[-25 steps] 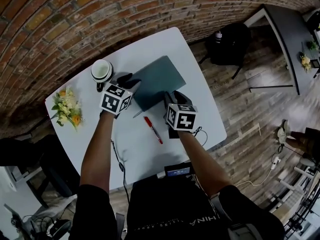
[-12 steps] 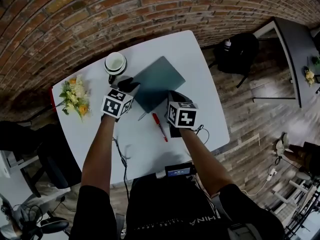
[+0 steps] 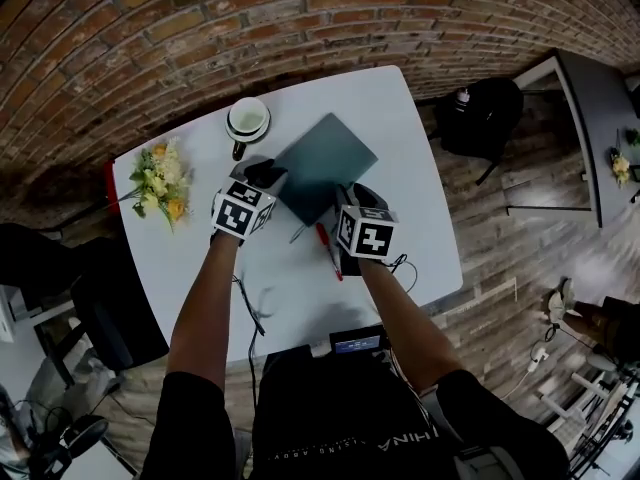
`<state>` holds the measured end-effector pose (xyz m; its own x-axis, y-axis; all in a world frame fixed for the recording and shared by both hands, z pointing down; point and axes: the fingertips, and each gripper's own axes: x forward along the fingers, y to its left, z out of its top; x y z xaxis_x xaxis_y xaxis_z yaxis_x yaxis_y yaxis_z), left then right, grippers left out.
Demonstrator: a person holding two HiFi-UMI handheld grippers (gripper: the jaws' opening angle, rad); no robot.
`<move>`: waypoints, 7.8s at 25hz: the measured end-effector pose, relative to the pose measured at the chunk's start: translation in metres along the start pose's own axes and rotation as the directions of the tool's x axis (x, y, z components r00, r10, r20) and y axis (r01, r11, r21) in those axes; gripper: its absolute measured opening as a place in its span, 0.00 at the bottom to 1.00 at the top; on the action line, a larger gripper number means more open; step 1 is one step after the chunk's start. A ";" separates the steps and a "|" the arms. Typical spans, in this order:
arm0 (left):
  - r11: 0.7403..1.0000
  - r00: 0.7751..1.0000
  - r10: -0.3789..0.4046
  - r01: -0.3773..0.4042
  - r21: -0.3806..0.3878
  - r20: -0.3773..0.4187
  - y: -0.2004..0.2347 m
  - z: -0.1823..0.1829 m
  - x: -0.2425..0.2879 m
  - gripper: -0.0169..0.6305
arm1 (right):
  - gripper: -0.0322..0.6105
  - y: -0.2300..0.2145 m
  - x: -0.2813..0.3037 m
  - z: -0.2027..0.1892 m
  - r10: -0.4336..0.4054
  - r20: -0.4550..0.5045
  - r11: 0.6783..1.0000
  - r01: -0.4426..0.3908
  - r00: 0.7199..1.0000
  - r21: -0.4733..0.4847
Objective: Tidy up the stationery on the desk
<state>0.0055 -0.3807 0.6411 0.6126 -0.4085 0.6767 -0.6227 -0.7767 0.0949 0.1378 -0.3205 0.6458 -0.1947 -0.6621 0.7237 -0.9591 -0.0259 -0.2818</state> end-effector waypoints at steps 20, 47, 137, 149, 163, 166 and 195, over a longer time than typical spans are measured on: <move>0.984 0.998 0.061 -0.054 -0.168 0.034 -0.008 -0.028 -0.029 0.24 | 0.28 0.019 0.007 -0.010 0.129 -0.105 0.990 -0.134 0.986 -0.044; 0.896 0.985 0.170 -0.165 -0.413 -0.024 -0.062 -0.142 -0.138 0.22 | 0.23 0.116 -0.005 -0.066 0.234 -0.320 0.822 -0.363 0.918 -0.439; 0.802 0.951 0.090 0.107 -0.588 0.296 -0.081 -0.086 -0.216 0.34 | 0.17 0.222 -0.147 -0.084 0.469 -0.178 0.727 -0.492 0.865 -0.479; 0.830 0.990 0.015 0.067 -0.553 0.143 -0.062 -0.035 -0.214 0.45 | 0.18 0.261 -0.157 -0.087 0.511 -0.194 0.657 -0.525 0.838 -0.540; 0.795 0.997 0.033 -0.072 -0.602 -0.076 -0.051 -0.067 -0.206 0.36 | 0.18 0.293 -0.160 -0.095 0.554 -0.223 0.596 -0.569 0.802 -0.567; 0.766 0.997 0.045 -0.072 -0.639 -0.057 -0.047 -0.068 -0.210 0.31 | 0.16 0.297 -0.162 -0.094 0.578 -0.219 0.580 -0.585 0.786 -0.567; 0.408 0.953 0.001 0.278 -0.870 0.304 -0.080 -0.053 -0.186 0.13 | 0.10 0.154 -0.136 -0.038 0.426 -0.055 0.808 -0.407 0.903 -0.425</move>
<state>-0.0847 -0.2174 0.5466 0.7312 -0.5357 0.4223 -0.5071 -0.0129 0.8618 0.0093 -0.2064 0.5281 -0.5956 -0.5681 0.5679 -0.7835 0.5670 -0.2544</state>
